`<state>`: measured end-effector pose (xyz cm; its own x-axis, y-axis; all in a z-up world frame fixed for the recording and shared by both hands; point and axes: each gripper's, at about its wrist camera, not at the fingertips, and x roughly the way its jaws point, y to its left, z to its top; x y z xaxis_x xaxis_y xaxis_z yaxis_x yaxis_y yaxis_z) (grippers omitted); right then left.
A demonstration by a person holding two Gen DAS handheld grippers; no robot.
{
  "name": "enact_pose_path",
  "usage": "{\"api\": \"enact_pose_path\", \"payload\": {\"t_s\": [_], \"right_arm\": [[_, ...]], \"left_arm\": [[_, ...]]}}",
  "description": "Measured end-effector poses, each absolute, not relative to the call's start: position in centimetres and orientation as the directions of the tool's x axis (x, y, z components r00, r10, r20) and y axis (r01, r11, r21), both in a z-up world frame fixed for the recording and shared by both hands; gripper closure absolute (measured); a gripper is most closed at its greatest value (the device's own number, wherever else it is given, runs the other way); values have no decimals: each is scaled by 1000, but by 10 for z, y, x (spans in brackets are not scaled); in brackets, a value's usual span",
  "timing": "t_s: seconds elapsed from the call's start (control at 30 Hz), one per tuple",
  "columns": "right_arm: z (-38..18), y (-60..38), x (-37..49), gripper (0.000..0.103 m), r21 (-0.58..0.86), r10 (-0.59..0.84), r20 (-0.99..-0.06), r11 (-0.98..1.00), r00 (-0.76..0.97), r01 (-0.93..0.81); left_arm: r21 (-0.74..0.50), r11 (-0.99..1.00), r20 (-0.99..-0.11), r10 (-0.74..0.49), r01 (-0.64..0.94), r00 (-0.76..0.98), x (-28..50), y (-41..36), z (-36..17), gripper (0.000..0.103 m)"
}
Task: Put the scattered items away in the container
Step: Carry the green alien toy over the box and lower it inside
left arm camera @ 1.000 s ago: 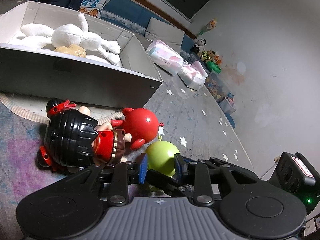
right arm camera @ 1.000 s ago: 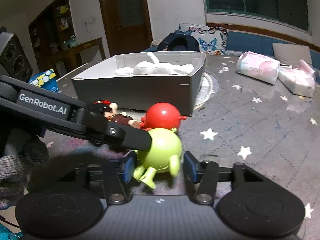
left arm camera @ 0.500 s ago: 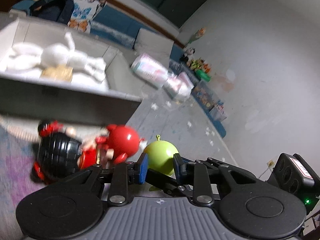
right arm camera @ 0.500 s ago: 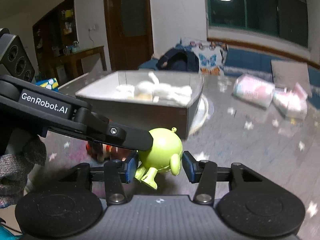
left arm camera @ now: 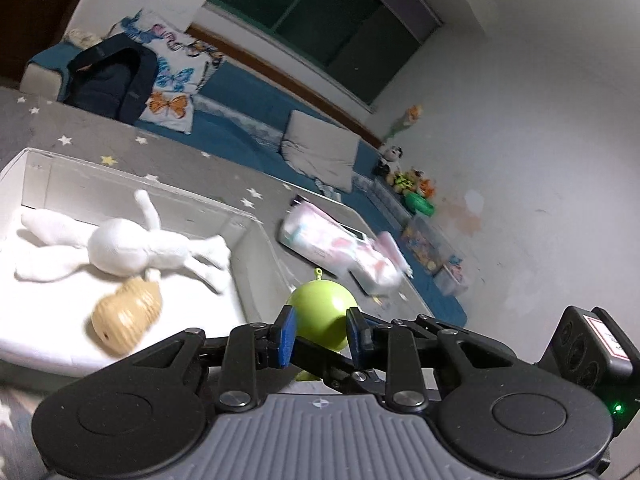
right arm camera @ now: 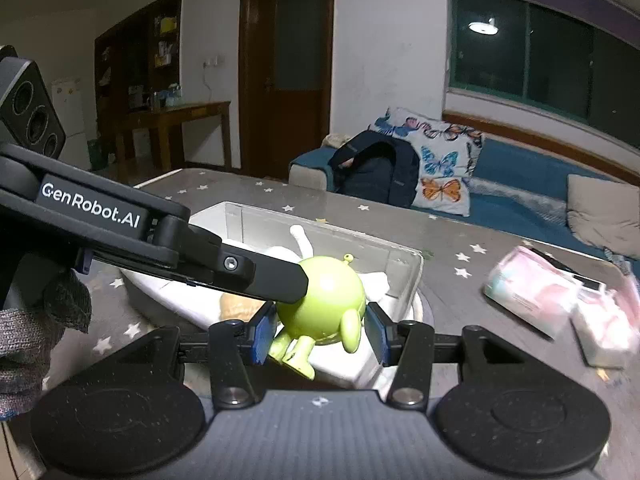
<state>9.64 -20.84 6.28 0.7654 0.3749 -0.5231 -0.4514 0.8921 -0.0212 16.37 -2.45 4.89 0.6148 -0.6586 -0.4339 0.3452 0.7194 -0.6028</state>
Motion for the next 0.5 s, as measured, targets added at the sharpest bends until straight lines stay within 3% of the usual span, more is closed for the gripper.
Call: {"api": "enact_pose_path", "payload": {"t_s": [0.3, 0.5], "right_arm": [[34, -190, 175, 55, 23, 376, -642, 880, 668, -474], [17, -178, 196, 55, -22, 336, -699, 872, 631, -489]], "left_arm": [[-626, 745, -523, -622, 233, 583, 233, -13, 14, 74], [-636, 748, -559, -617, 192, 553, 256, -10, -3, 74]]}}
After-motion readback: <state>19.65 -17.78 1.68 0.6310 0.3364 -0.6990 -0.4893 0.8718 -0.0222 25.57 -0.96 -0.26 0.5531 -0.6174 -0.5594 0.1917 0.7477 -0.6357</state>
